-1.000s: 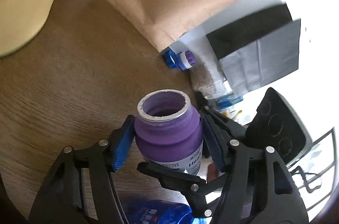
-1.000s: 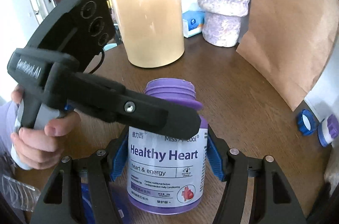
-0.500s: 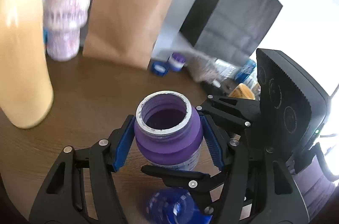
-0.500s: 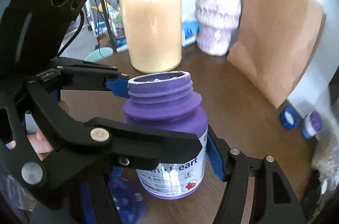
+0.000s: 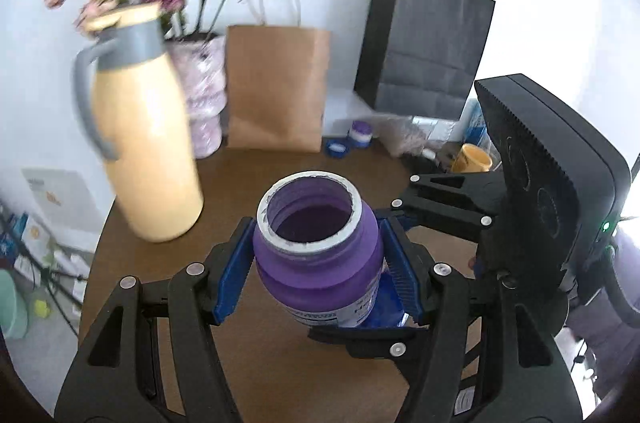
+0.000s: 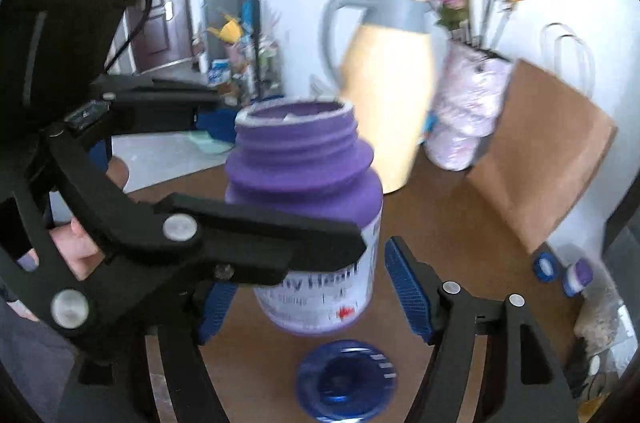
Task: Flip cup upright
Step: 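Open the right gripper off the bottle while the left gripper holds it, then lower the purple bottle upright onto the table and open the left gripper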
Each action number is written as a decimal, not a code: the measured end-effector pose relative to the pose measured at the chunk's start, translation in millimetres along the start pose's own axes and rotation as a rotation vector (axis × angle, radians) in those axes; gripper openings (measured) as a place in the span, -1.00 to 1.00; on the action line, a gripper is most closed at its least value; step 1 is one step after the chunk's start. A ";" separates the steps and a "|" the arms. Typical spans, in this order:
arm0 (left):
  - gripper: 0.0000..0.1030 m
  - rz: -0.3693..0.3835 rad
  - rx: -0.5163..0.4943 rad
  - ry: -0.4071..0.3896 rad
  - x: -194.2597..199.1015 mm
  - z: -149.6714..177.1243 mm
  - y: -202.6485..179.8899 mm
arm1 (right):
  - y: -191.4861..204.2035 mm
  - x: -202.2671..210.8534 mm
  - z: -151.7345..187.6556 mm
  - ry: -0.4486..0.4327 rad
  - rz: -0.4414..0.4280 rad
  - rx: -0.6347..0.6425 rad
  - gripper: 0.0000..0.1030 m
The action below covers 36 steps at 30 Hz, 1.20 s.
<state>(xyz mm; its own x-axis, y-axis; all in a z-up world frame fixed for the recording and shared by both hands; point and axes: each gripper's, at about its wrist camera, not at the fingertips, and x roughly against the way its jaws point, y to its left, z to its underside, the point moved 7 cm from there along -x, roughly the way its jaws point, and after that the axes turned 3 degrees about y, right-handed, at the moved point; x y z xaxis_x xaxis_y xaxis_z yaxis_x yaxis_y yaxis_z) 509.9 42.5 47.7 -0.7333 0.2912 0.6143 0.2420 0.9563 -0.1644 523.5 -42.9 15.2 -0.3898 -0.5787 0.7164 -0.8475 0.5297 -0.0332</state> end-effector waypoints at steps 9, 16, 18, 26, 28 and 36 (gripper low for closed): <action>0.15 -0.073 -0.005 0.056 13.5 65.4 38.2 | 49.6 -51.5 12.7 0.136 -0.102 0.075 0.45; 0.15 -0.070 -0.027 0.101 -1.4 97.9 51.1 | 67.4 -86.4 29.8 0.255 -0.126 0.121 0.45; 0.15 -0.065 -0.050 0.106 -5.7 101.6 49.5 | 66.6 -93.6 36.9 0.285 -0.126 0.119 0.45; 0.16 -0.001 -0.082 0.162 -27.2 115.1 39.1 | 66.4 -110.2 57.2 0.371 -0.119 0.122 0.45; 0.15 0.010 -0.090 0.165 -32.4 115.5 36.4 | 65.0 -113.1 60.3 0.392 -0.128 0.117 0.45; 0.20 0.078 -0.100 0.185 -49.6 114.2 16.4 | 59.5 -110.2 75.0 0.390 -0.131 0.127 0.45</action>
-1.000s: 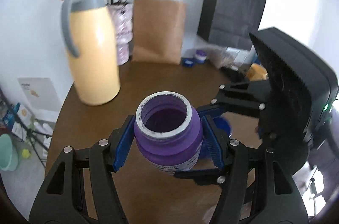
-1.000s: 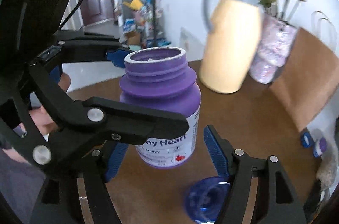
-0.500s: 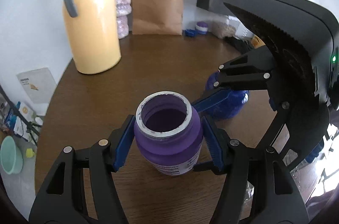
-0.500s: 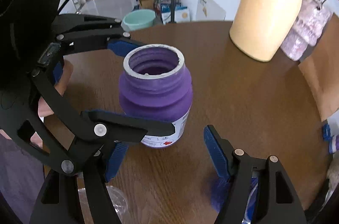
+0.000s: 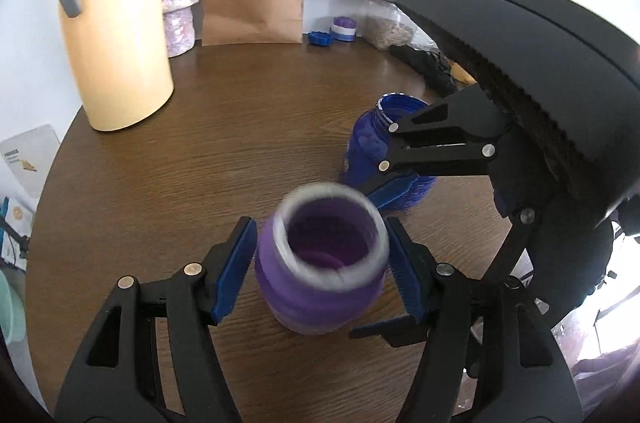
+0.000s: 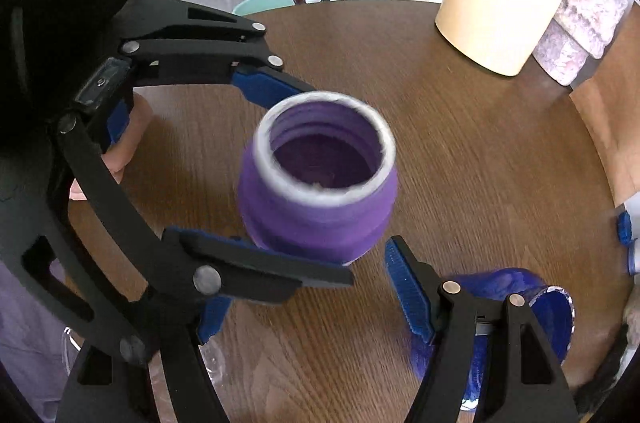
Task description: Flip cup upright
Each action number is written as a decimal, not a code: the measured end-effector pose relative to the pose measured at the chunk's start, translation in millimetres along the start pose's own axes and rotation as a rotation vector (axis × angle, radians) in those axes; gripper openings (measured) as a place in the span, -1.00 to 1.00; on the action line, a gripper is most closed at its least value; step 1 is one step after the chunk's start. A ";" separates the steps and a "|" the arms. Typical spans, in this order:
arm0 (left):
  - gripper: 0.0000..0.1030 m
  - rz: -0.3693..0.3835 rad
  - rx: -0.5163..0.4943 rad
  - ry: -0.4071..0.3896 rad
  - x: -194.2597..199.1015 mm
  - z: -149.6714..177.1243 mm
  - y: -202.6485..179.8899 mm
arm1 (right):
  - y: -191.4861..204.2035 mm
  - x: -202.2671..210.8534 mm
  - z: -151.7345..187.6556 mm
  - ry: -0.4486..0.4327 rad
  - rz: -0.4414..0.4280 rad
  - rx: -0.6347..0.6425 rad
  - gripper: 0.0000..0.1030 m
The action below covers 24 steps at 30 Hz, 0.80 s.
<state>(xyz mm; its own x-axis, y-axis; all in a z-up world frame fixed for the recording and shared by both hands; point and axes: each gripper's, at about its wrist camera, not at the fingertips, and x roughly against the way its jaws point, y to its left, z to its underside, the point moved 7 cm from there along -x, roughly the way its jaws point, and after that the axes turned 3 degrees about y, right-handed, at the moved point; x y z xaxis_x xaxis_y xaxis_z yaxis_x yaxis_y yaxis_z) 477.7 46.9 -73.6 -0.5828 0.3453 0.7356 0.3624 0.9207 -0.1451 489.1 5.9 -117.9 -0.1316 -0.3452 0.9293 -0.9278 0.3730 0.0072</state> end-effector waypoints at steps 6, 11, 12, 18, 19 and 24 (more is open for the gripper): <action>0.71 0.072 0.043 -0.025 7.3 0.1 4.7 | -6.6 3.2 4.0 -0.020 -0.003 -0.022 0.45; 0.87 0.064 0.063 -0.080 32.0 1.5 10.3 | -10.2 12.7 3.8 -0.044 0.030 -0.019 0.45; 0.98 0.075 0.065 -0.086 38.4 1.0 10.4 | -9.6 17.5 3.6 -0.055 0.051 -0.004 0.45; 1.00 0.058 0.010 -0.119 73.3 -2.8 -2.7 | -8.0 65.7 13.1 -0.080 0.099 -0.002 0.58; 1.00 0.050 0.009 -0.127 80.1 -3.0 -6.0 | -10.8 81.3 15.5 -0.101 0.124 -0.022 0.58; 1.00 -0.066 0.040 -0.133 107.8 2.8 -22.3 | -11.4 140.9 32.4 -0.168 0.221 -0.119 0.58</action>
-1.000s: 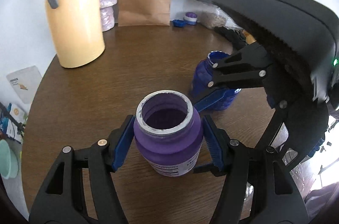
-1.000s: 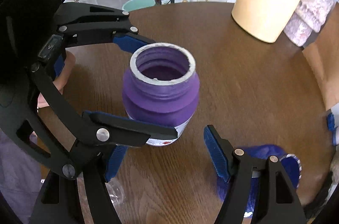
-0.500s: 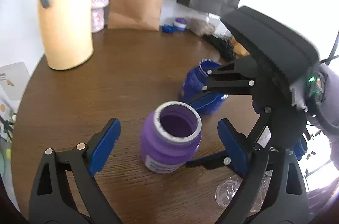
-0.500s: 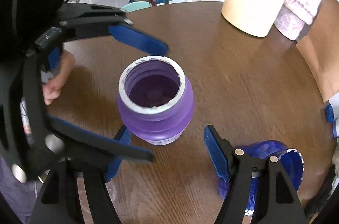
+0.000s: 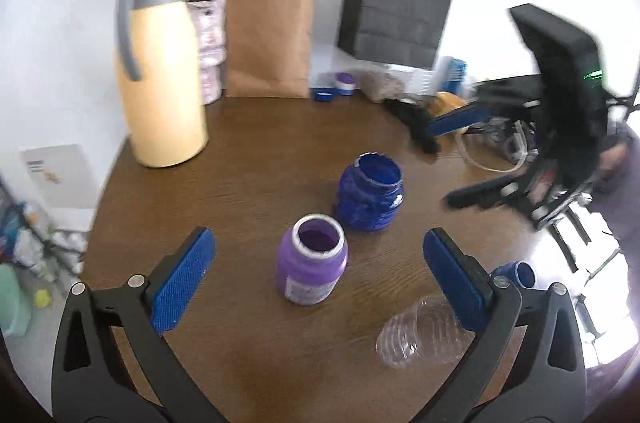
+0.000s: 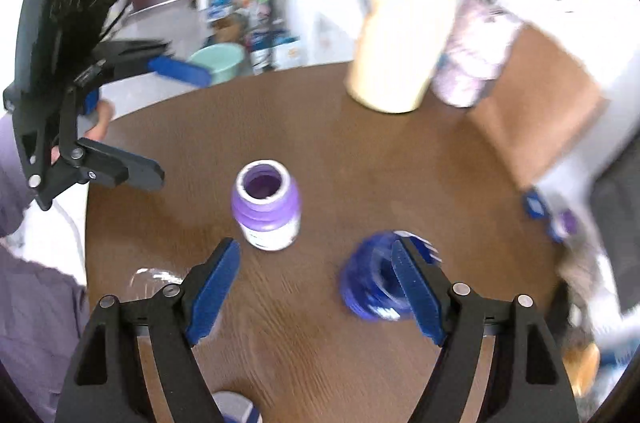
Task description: Flip cup upright
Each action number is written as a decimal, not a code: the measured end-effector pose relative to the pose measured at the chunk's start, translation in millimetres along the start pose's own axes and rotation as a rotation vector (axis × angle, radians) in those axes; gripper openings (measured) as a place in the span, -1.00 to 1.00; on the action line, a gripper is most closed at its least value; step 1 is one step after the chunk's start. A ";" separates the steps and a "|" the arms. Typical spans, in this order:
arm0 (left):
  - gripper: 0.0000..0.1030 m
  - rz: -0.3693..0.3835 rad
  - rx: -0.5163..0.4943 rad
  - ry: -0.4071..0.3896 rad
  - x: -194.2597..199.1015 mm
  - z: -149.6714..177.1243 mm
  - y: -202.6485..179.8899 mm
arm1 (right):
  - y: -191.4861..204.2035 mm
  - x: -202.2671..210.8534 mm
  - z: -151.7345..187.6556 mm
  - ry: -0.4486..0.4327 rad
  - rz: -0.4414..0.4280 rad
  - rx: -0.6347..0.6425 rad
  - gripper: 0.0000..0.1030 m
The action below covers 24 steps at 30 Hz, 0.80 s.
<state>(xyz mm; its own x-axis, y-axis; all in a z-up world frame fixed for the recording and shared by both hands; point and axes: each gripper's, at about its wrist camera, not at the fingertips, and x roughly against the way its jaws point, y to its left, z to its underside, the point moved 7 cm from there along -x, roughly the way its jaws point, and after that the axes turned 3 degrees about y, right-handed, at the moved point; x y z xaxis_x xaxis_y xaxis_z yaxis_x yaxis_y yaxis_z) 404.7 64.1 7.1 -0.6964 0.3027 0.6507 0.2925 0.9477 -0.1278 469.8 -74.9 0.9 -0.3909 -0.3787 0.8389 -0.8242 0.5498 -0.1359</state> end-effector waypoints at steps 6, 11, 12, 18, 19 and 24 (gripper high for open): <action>1.00 -0.093 0.017 -0.024 39.7 15.9 -20.5 | 14.3 61.2 42.6 -0.007 0.152 -0.132 0.58; 1.00 -0.126 0.068 -0.064 68.0 30.2 -32.4 | 31.9 94.4 91.4 -0.001 0.199 -0.323 0.58; 1.00 -0.132 0.073 -0.072 74.1 34.4 -35.7 | 35.8 100.1 100.8 -0.013 0.205 -0.353 0.58; 1.00 -0.214 0.079 -0.106 110.2 63.6 -60.8 | 68.7 130.4 155.4 -0.098 0.322 -0.538 0.58; 1.00 -0.237 0.076 -0.107 116.9 71.2 -66.8 | 77.2 137.1 164.2 -0.111 0.353 -0.566 0.59; 1.00 -0.328 0.010 -0.096 136.0 113.5 -101.3 | 126.9 157.8 196.9 -0.181 0.334 -0.680 0.58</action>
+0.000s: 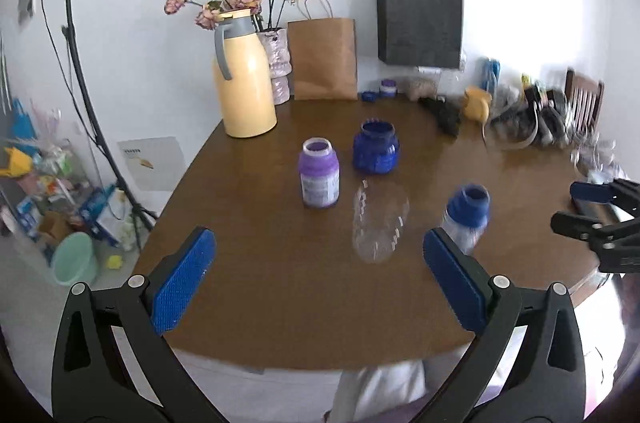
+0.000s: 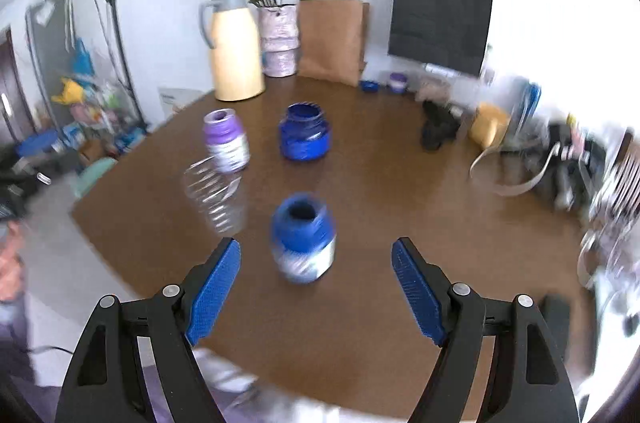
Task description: Flip cup upright
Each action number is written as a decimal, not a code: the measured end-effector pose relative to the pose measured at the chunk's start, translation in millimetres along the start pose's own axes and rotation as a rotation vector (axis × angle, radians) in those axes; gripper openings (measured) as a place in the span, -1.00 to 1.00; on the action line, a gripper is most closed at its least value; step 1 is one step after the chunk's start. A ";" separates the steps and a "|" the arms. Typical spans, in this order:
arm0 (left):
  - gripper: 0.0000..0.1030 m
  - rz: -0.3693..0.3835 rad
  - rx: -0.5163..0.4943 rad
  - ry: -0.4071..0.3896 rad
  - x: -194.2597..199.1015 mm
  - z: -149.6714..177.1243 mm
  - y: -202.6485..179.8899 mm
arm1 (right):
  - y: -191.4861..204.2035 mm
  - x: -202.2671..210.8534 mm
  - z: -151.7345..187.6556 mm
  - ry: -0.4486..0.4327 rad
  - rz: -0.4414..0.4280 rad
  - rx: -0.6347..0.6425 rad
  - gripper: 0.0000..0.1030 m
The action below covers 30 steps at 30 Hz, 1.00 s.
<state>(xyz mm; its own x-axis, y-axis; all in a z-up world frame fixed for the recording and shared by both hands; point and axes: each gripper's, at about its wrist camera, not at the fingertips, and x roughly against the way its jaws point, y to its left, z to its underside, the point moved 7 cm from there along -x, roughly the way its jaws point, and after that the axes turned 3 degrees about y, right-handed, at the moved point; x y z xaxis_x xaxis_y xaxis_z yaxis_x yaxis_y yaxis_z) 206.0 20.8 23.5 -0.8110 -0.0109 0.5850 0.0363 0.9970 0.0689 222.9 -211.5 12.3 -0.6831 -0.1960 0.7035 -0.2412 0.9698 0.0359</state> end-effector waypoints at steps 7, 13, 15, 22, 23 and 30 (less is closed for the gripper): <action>1.00 0.021 0.004 -0.046 40.1 58.0 -27.3 | 22.3 39.6 70.9 -0.049 0.013 -0.073 0.58; 1.00 0.012 -0.005 -0.056 67.8 101.8 -33.3 | 39.6 54.0 109.7 -0.094 0.089 -0.125 0.58; 1.00 -0.011 0.012 -0.062 74.9 111.9 -26.1 | 49.1 55.6 121.5 -0.097 0.133 -0.119 0.59; 1.00 -0.001 0.136 -0.014 85.7 143.8 1.0 | 90.4 66.8 150.4 -0.127 0.068 -0.147 0.59; 1.00 -0.011 0.132 -0.014 86.7 144.3 1.6 | 94.6 67.7 152.0 -0.132 0.057 -0.142 0.58; 1.00 -0.016 0.109 -0.059 99.1 143.4 -2.9 | 100.4 64.1 157.9 -0.111 0.058 -0.135 0.59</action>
<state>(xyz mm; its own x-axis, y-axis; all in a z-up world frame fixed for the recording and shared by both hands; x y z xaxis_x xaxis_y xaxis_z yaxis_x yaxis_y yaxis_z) 41.8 27.8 -34.6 -0.8438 -0.0260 0.5360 -0.0386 0.9992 -0.0123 46.0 -149.6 -51.1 -0.7671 -0.1469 0.6245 -0.1097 0.9891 0.0979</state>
